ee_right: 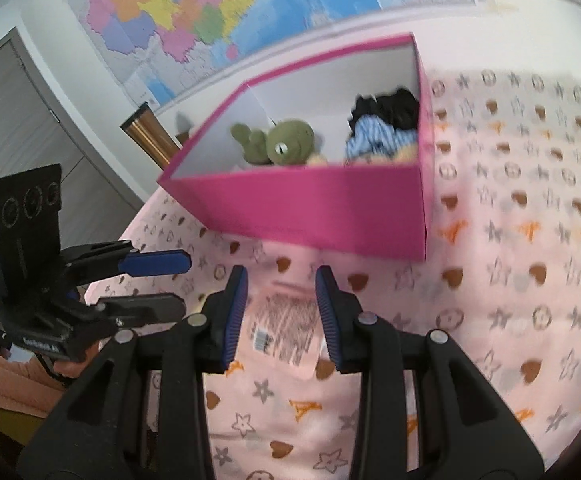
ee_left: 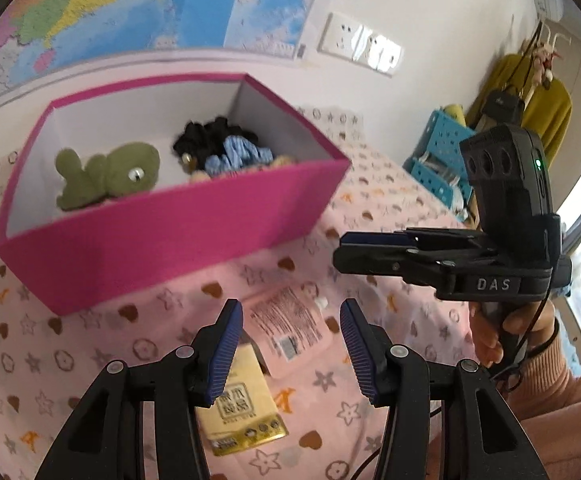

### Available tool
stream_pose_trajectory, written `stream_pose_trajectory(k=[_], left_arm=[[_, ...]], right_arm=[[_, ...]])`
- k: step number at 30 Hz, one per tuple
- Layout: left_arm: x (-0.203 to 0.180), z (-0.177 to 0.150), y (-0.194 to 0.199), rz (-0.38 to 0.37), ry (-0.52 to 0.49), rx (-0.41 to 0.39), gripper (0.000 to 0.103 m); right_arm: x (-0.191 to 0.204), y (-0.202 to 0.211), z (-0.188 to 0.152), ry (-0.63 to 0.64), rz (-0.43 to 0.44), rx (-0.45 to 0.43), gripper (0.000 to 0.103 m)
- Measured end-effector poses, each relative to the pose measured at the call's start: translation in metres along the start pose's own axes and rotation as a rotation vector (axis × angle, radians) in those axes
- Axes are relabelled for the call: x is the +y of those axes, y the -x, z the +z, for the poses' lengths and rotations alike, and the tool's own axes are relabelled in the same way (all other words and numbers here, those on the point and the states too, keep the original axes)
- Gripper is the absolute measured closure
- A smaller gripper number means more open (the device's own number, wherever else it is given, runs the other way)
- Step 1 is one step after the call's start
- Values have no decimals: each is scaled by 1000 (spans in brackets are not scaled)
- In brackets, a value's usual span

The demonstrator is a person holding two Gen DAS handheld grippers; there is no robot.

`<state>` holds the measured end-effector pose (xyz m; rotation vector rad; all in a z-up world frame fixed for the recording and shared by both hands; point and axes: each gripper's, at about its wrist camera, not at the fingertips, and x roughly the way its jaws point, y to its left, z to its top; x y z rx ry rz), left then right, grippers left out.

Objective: Organize soft objects
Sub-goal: 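Reach the right gripper to the peach spouted pouch and grasp it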

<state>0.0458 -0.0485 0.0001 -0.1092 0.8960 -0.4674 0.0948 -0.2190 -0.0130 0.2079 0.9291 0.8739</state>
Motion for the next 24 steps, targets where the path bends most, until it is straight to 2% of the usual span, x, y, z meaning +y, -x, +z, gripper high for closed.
stream_pose_trajectory(k=[9,17,24], left_arm=[[0,-16,-17,-25,30,52,51],[-2,-34,-29,-80,65,113,51],[6,-41,-37,-68,109,149,51]], right_arm=[[-15,-14,-26,-80,-6,51,66],[-22,-18,-38,-114,-31,70,66],[-22,-21,-44,-120,-37,82,66]])
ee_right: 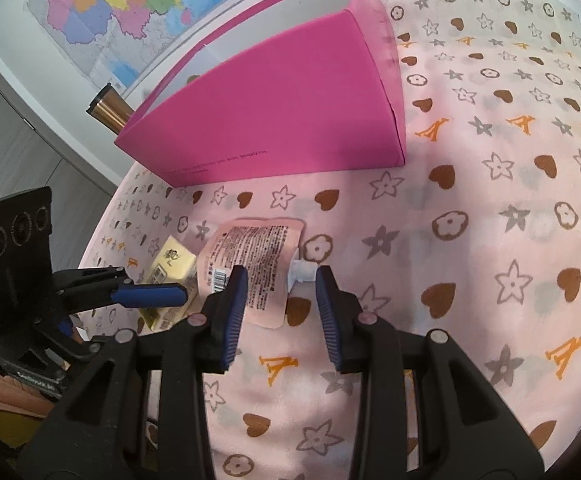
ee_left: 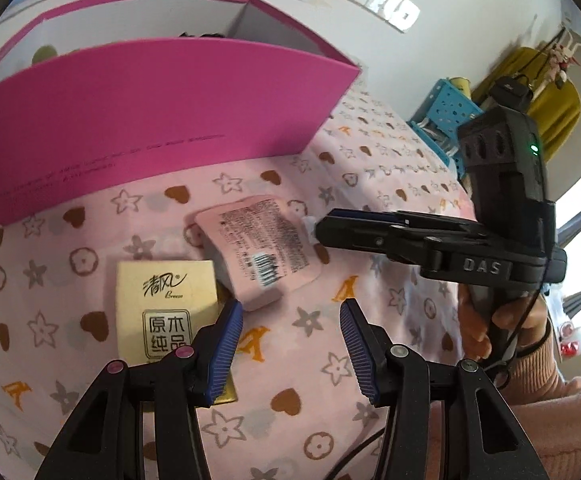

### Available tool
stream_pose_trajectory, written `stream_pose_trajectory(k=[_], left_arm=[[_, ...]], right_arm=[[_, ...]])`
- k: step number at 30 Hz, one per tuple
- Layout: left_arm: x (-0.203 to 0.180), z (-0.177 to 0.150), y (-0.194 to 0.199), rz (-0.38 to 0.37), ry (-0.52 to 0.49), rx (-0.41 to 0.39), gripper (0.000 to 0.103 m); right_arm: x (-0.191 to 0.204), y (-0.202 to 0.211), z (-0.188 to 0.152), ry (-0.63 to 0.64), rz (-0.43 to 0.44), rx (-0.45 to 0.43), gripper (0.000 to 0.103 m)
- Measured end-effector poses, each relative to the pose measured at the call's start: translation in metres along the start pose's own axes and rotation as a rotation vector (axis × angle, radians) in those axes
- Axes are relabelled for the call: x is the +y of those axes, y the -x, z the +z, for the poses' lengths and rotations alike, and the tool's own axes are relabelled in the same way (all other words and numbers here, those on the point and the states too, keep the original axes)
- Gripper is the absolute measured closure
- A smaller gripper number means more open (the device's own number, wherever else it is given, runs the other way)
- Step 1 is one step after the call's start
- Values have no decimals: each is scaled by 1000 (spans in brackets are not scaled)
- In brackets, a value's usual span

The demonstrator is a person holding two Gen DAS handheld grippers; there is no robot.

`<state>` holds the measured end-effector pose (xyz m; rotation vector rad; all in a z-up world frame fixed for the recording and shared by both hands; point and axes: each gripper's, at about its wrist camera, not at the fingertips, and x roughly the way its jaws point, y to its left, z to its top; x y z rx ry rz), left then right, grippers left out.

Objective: Organize soft objects
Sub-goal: 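Reach the right gripper to the peach spouted pouch and grasp it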

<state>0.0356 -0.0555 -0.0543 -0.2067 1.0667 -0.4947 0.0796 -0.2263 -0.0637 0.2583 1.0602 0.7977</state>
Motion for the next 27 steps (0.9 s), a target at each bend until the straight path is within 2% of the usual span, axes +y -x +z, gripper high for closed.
stream_pose_trajectory(k=[8,17,20,22,27], left_arm=[[14,5,5,39,44,-20,51],[11,16,-4,50,30,-22,52],[11,21,-7,51,32,-20,55],[12,23,-11,47,38,-11,63],[13,22,-17,45,39,9,69]], right_arm=[[0,0,-2,-2,-6,-4,66],[1,-5,-4,7,-24,1,66],[1,-8,-1,6,-18,-2,66],[2,-10,0,5,-17,-4,66],[7,-13,1,25,-24,-5,66]])
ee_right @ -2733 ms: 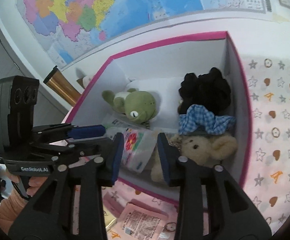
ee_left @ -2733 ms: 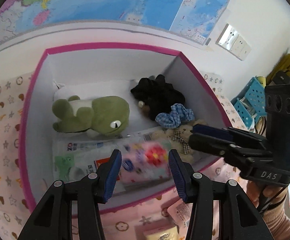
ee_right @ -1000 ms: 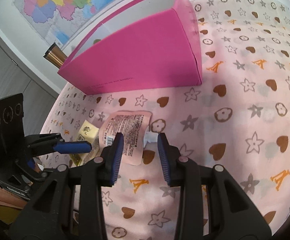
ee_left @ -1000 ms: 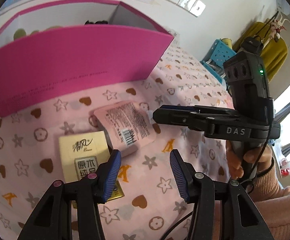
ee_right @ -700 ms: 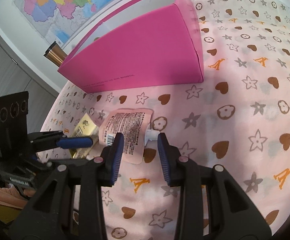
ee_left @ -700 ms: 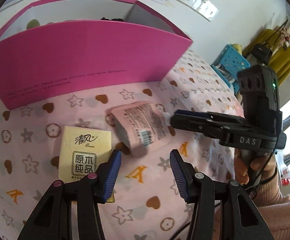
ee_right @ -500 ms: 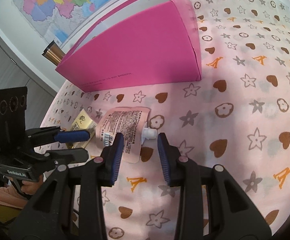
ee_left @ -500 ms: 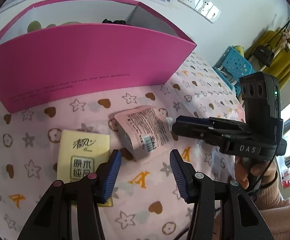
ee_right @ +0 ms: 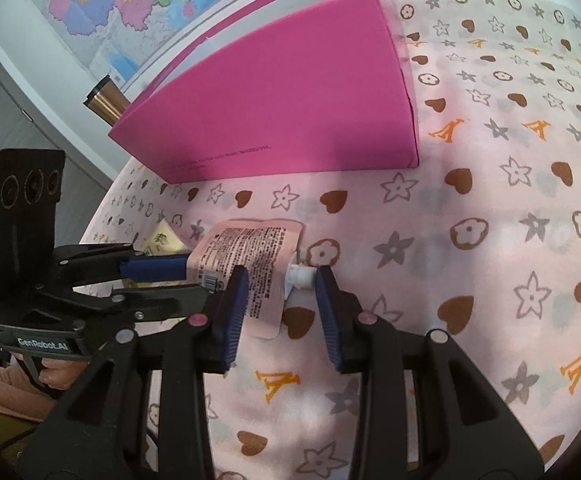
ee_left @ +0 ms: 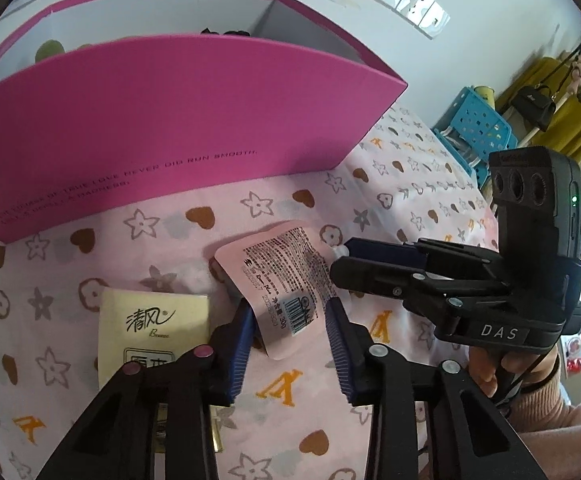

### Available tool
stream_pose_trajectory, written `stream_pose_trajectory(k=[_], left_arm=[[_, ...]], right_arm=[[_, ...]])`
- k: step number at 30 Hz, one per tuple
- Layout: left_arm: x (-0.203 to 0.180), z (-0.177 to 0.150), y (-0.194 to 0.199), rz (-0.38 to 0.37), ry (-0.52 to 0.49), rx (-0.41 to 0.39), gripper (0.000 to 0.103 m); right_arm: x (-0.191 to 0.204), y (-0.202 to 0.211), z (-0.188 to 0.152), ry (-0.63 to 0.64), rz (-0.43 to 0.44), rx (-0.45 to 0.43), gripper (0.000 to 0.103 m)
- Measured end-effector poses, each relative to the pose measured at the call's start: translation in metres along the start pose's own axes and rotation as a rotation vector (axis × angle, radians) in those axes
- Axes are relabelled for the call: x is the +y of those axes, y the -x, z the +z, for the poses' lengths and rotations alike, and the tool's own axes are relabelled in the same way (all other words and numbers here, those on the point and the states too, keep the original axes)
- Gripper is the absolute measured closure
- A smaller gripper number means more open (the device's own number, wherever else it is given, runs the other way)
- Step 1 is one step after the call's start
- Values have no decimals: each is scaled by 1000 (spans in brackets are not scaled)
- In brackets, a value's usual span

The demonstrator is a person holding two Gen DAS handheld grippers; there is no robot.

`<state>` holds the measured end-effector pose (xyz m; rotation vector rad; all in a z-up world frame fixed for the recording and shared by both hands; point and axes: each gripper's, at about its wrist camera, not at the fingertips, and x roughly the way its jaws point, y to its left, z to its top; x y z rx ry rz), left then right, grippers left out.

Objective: Organize soft objects
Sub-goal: 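Reach the right gripper to the peach spouted pouch and grasp it, then carry the peach pouch into the pink box and open the right gripper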

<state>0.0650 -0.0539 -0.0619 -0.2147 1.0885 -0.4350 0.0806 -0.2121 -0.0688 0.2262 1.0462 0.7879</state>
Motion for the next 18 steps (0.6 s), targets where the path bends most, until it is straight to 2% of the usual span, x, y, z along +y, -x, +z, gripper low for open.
stream_pose_trajectory(k=[7,18], left_arm=[[2,1,3,-24,8,-9,69],[-9,5,28,-36,-25,-74,69]], right_arm=[[1,0,0,30,-5,-8,66],[10,19,3,63,-2,-58,66]])
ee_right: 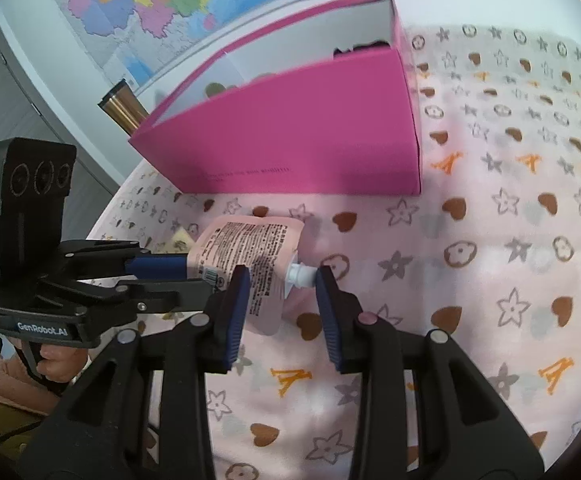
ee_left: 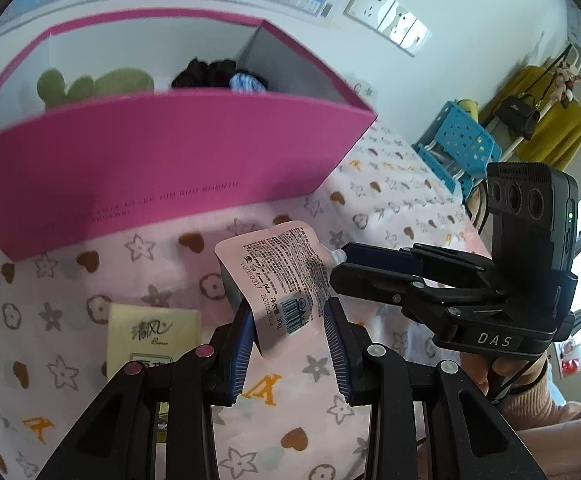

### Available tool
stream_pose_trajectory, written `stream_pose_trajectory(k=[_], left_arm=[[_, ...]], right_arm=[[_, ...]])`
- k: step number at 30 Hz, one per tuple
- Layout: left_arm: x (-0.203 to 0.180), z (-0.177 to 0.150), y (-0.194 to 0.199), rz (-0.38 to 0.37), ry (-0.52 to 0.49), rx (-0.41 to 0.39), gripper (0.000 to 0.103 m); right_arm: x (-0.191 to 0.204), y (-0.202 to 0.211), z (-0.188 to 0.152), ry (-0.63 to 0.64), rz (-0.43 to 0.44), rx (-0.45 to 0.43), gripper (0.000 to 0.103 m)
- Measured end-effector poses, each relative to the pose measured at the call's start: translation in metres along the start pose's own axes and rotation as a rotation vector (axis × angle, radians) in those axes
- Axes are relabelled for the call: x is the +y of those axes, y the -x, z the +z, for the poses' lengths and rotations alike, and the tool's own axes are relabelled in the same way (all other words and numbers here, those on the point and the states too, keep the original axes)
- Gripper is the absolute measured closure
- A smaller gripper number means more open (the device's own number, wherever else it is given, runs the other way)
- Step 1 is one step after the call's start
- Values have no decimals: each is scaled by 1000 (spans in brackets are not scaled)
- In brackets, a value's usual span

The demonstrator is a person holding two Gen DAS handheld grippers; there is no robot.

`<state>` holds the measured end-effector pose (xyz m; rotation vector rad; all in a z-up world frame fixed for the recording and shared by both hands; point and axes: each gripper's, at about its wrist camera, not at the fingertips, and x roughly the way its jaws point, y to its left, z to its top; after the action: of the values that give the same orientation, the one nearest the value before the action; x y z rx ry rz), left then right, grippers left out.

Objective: Organize soft objects
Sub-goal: 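Carry the peach pouch into the pink box and open the right gripper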

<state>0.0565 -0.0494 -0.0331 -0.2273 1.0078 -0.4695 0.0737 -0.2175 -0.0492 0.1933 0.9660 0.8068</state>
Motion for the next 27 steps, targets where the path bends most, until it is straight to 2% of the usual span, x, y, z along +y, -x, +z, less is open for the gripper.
stream_pose_trajectory(k=[8,14,27], left_arm=[[-8,18,30,-25,-31,-61,69],[-12,36,47,-11,-52,-112,69],[-6,81,60,7,-63,-165,69]], right_arm=[[16,23,18,45,5,-68,66],[28,35,36,88,6,-117,66],[33,41,80,145,-1,-187,66]])
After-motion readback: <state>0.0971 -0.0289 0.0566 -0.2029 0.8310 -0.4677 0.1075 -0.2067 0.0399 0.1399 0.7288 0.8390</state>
